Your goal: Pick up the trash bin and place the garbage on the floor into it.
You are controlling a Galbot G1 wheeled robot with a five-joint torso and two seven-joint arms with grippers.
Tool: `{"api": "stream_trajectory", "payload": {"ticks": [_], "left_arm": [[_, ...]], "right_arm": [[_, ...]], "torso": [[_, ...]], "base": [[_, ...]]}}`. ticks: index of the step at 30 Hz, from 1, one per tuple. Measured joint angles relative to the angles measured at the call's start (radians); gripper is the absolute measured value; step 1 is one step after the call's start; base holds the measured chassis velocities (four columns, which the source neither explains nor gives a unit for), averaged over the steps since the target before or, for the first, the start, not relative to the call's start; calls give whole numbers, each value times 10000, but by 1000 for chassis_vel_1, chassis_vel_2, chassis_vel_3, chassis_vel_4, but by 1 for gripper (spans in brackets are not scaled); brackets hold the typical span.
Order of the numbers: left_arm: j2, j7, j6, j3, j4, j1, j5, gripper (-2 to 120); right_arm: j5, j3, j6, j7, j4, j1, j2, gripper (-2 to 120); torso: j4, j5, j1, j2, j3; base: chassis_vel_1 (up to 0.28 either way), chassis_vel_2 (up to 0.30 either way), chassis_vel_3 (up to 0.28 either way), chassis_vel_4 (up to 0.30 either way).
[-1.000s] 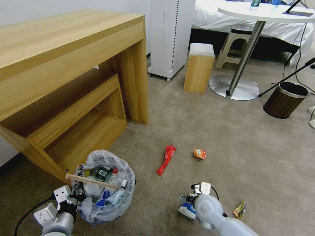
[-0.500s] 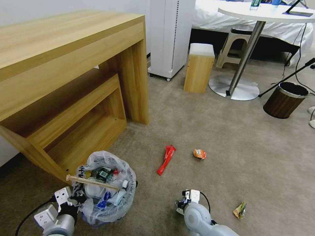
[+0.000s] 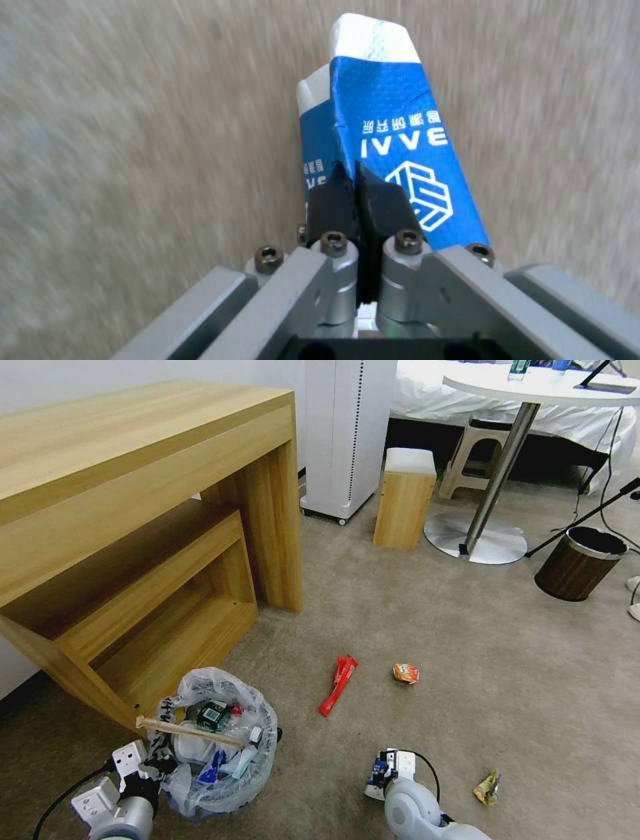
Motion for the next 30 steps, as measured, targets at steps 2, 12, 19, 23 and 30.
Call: {"api": "stream_trajectory", "payload": {"ticks": [2, 12, 19, 23, 30], "left_arm": [[0, 0, 0, -3, -7, 0, 2, 0], [-3, 1, 0, -31, -15, 28, 64, 0], [-26, 1, 12, -6, -76, 36, 95, 0], [-49, 2, 43, 10, -167, 113, 151, 0], [-147, 4, 199, 65, -528, 250, 281, 0]], "right_arm": [[-332, 29, 339, -391, 122, -39, -155, 0], [-2646, 815, 3363, -3253, 2013, -158, -1546, 0], [-3653, 753, 5502, -5593, 3101, 1057, -2564, 0], [-3310, -128, 5914, -6591, 3744, 2482, -3281, 0], [-885, -2892, 4483, -6056, 5312, 5734, -3541, 0]], "torso": [[-1, -2, 0, 0, 0], [-1, -2, 0, 0, 0], [0, -1, 0, 0, 0], [0, -3, 0, 0, 0], [1, -4, 1, 0, 1]], "base": [[0, 0, 0, 0], [0, 0, 0, 0], [0, 0, 0, 0], [0, 0, 0, 0], [0, 0, 0, 0]]}}
